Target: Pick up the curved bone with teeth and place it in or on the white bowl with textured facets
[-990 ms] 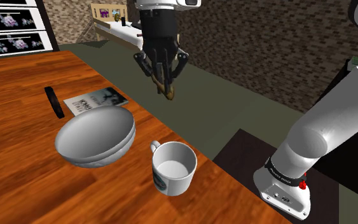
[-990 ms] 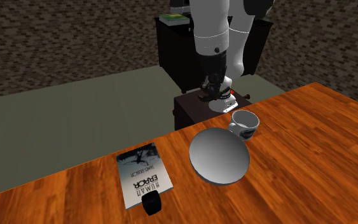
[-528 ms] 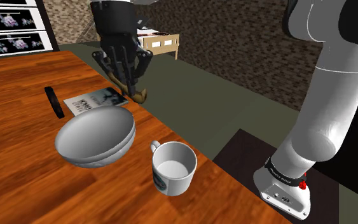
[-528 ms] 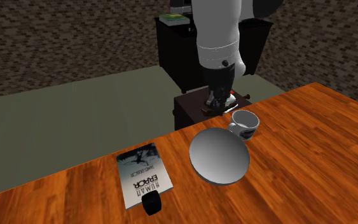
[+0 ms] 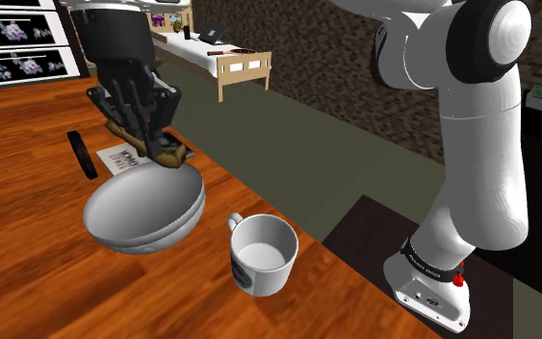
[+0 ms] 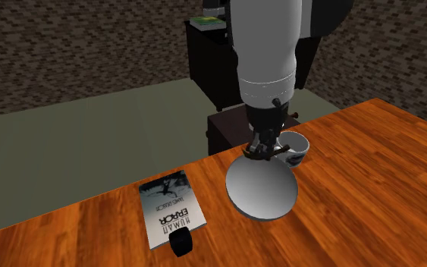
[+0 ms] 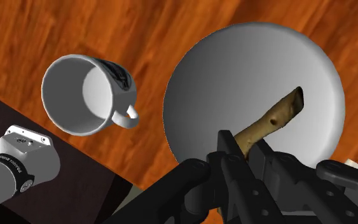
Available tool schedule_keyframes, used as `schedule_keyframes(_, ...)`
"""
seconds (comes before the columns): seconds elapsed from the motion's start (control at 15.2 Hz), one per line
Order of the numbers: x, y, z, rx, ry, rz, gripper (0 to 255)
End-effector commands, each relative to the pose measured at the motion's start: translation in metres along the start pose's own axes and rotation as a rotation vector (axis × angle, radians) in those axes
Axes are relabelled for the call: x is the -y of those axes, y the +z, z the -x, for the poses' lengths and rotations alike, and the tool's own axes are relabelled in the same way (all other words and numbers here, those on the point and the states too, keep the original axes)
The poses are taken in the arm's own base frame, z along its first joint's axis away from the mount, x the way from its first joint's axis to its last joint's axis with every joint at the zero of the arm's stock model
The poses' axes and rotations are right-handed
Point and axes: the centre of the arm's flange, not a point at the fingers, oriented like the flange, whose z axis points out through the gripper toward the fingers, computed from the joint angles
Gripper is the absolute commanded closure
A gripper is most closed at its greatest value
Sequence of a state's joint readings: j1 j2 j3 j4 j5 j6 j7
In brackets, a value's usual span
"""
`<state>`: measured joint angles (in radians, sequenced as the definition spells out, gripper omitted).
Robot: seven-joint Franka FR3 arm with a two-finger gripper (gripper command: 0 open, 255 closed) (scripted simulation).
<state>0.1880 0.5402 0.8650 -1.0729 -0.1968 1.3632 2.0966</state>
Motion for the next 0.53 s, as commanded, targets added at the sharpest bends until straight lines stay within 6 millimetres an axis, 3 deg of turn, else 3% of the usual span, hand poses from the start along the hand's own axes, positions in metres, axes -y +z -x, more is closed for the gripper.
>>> schedule_keyframes(0.0, 0.002, 0.010, 0.000, 0.000, 0.001, -0.001, 255)
schedule_keyframes(0.46, 0.009, 0.046, -0.005, 0.000, 0.001, -0.001, 255)
